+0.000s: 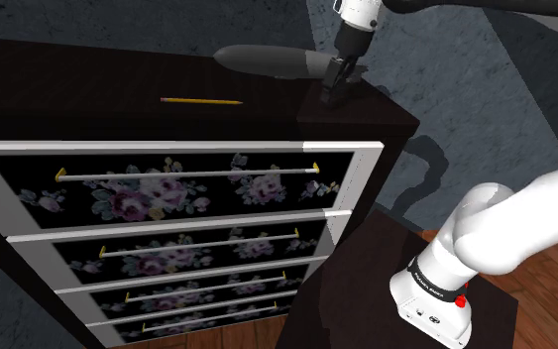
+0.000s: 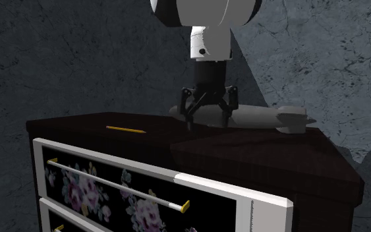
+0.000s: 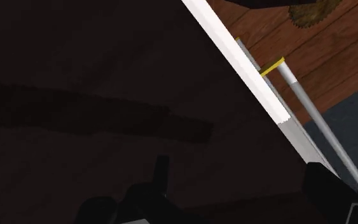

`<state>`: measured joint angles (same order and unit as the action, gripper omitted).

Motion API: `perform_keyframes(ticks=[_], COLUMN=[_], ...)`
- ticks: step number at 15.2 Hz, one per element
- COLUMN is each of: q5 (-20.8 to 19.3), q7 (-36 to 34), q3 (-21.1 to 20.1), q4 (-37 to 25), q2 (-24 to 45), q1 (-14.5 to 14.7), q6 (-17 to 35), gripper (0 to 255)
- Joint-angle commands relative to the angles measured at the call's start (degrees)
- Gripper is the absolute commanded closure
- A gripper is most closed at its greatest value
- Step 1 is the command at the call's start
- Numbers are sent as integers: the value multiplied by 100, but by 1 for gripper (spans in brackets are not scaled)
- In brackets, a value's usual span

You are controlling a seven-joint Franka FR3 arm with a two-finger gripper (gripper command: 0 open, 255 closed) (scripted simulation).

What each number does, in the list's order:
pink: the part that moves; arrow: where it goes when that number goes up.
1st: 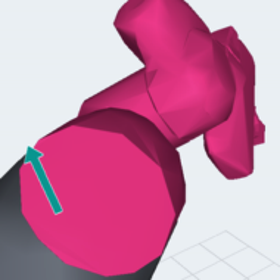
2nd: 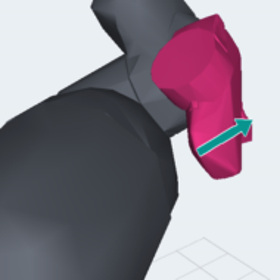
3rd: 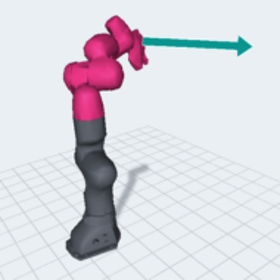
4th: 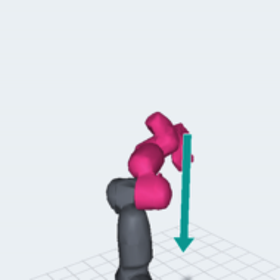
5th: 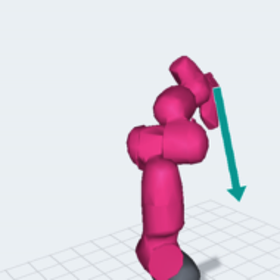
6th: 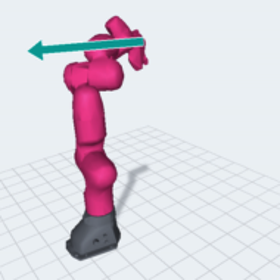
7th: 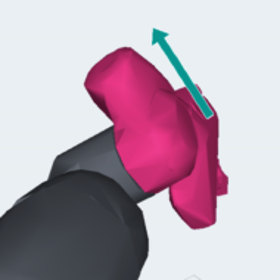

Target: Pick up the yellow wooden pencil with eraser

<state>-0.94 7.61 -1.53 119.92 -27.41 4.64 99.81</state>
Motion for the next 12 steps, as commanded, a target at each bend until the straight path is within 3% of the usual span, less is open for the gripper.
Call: perform_keyframes(ticks=[1,12], q5=[64,421], q7=[386,2223], q3=[24,-197], q4=[-377,-2952], q2=[462,2754], q1=[136,710], q6=[53,-472], gripper=[0,0])
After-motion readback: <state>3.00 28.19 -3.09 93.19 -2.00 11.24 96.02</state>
